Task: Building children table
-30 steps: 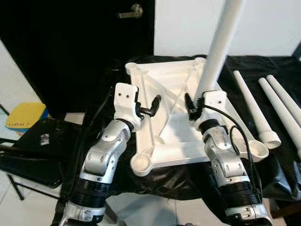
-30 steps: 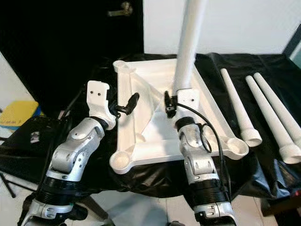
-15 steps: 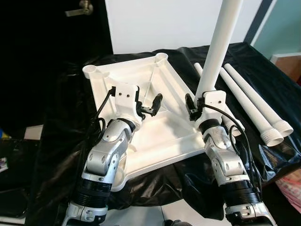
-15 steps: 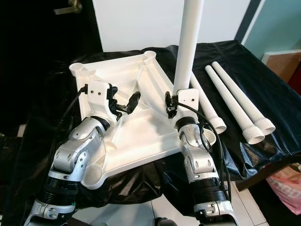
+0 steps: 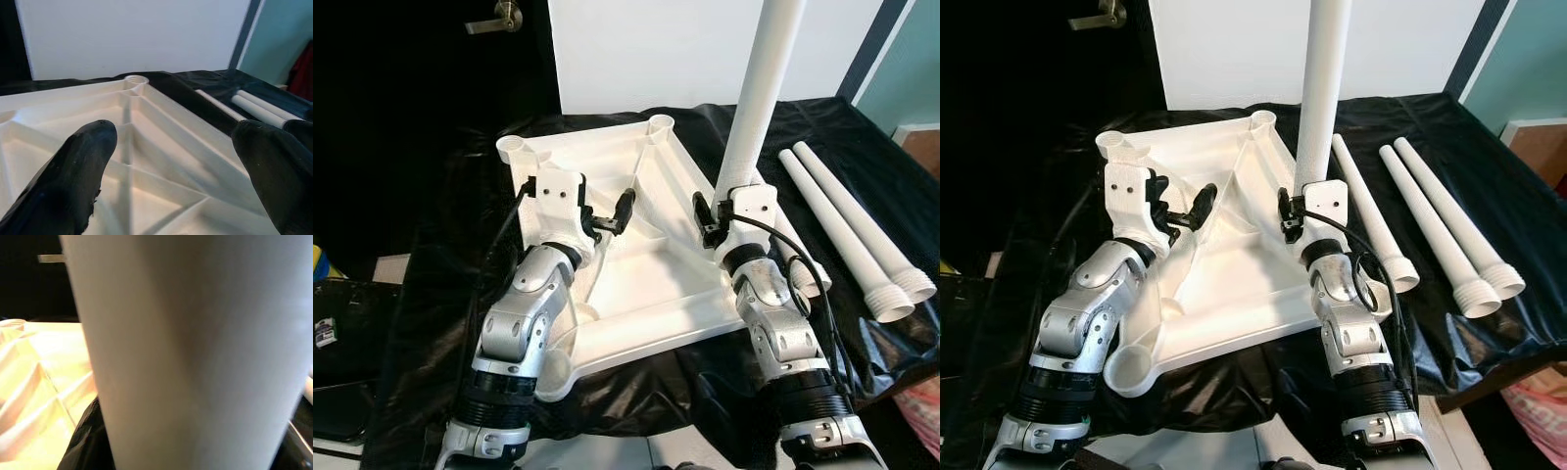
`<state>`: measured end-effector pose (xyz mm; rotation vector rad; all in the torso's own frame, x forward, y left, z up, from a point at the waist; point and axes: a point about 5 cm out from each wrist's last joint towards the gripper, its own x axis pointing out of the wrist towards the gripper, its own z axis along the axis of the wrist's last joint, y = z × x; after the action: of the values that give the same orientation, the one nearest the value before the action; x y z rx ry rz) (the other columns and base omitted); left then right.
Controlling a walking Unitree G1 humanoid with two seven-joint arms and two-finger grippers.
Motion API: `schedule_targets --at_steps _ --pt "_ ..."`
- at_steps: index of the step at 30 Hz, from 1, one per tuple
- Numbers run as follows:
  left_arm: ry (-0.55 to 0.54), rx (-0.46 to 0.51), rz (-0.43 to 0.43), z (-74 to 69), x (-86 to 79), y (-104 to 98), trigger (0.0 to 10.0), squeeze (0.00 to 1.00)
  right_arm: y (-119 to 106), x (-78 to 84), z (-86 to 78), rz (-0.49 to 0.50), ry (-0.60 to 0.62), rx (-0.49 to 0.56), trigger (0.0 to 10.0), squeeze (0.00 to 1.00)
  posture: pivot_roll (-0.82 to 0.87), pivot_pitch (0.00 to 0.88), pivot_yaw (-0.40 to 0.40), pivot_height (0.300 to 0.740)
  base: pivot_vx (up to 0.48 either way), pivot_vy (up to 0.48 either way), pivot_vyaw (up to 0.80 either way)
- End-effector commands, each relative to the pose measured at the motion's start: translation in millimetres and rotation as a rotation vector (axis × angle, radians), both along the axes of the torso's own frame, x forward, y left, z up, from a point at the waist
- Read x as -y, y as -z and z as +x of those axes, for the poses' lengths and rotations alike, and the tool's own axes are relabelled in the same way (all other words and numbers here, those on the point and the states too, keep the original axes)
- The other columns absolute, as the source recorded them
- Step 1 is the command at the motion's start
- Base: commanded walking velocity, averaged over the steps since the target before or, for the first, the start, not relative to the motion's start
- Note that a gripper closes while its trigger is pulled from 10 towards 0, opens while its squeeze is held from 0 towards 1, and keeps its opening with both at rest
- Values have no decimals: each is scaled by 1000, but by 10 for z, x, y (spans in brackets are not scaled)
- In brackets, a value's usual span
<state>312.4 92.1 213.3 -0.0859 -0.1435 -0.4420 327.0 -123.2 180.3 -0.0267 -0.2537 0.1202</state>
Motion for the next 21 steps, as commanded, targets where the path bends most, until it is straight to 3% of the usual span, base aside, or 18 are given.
schedule_targets --at_steps 1,5,21 --pt "8 -4 7 -21 16 7 10000 0 1 16 -2 -11 2 6 10000 0 -3 76 -18 740 0 -319 0" --pt "5 -9 4 -27 10 16 10000 0 10 27 -1 -13 3 3 10000 0 -2 76 -19 740 0 -314 0" --pt "-26 -23 -58 -10 -31 17 10000 0 30 3 -11 -22 -8 -3 10000 0 -6 58 -21 740 0 0 0"
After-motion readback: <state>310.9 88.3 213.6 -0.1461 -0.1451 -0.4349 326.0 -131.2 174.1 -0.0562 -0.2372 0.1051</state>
